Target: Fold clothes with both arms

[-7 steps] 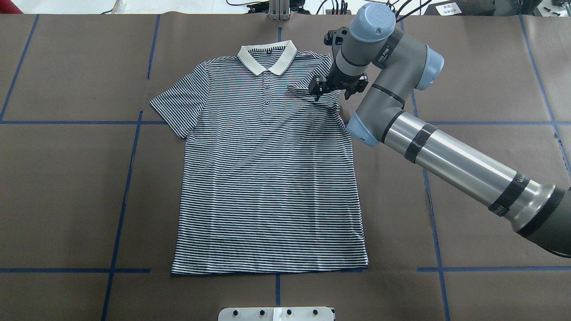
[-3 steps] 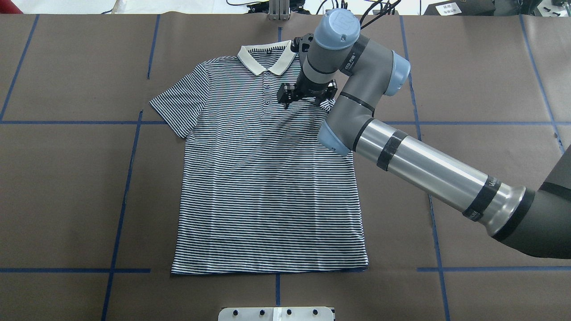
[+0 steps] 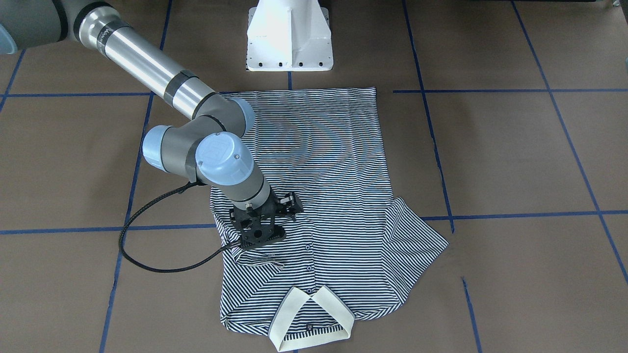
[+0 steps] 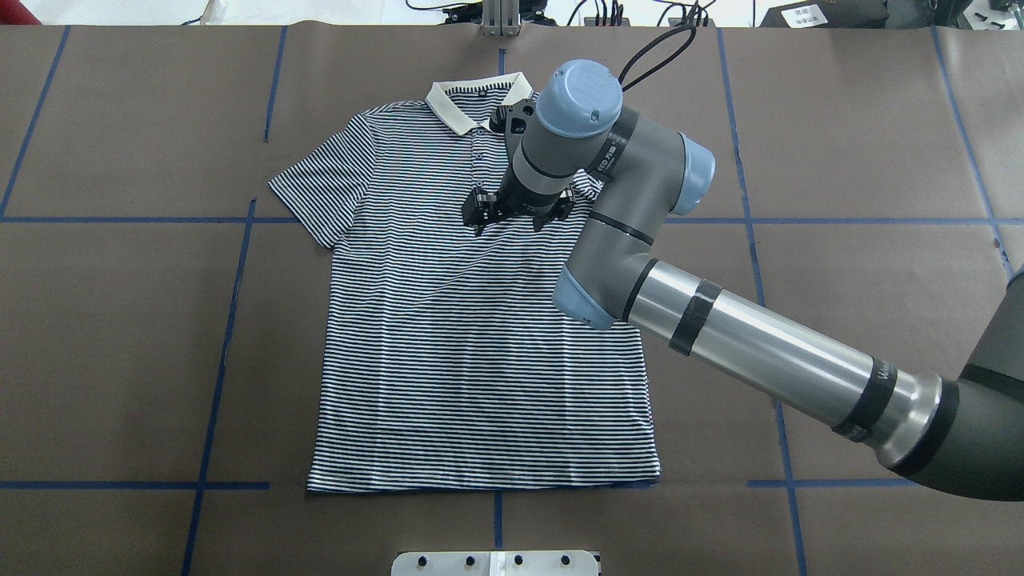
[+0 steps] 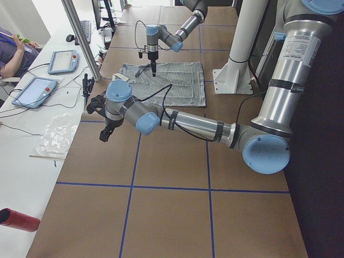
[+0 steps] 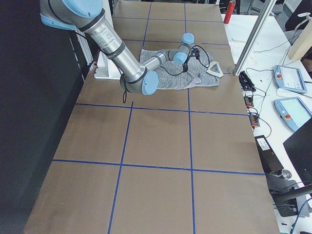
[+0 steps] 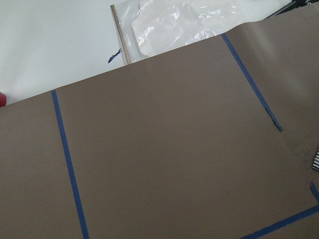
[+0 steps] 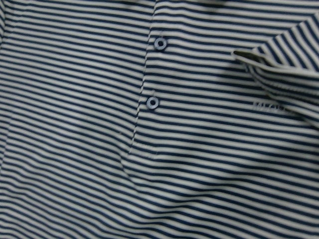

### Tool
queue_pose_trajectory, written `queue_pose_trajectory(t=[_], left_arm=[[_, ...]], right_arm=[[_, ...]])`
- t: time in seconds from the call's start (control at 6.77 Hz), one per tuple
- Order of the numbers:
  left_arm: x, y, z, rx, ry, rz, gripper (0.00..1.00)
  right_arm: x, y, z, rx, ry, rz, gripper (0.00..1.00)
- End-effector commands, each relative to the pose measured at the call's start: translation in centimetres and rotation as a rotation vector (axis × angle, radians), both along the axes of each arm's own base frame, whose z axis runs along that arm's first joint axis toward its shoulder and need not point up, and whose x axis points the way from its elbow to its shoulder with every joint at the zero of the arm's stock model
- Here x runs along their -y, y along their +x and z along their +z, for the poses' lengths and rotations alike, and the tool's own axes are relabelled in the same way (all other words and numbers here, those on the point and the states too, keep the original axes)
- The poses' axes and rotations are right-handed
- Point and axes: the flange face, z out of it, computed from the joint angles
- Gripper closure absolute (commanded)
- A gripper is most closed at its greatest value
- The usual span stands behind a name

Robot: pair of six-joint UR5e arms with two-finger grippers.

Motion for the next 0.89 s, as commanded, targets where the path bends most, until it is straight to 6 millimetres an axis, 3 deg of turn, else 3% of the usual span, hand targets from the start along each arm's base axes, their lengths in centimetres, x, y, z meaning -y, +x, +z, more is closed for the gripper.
queue_pose_trajectory(t=[0.0,0.15,0.44,0.74], left_arm=[[0.1,-0.1,0.1,0.0,-0.001,-0.002,0.0],[0.2,-0.1,0.2,0.001,-0.002,-0.001,0.0],[0.3,-0.1,-0.5,-0.001,0.011,-0.002,0.0],[0.4,0.0,-0.8,-0.003,0.014,-0.002,0.0]], right_arm=[[3.7,3.5,1.2,-0.071,0.1,0.102,0.02],[5.0,3.3,3.3,-0.21,0.192,0.076,0.04],[6.1,3.2,3.7,-0.304,0.253,0.092,0.12],[7.0,2.4,3.8,-0.338,0.273,0.082,0.36]])
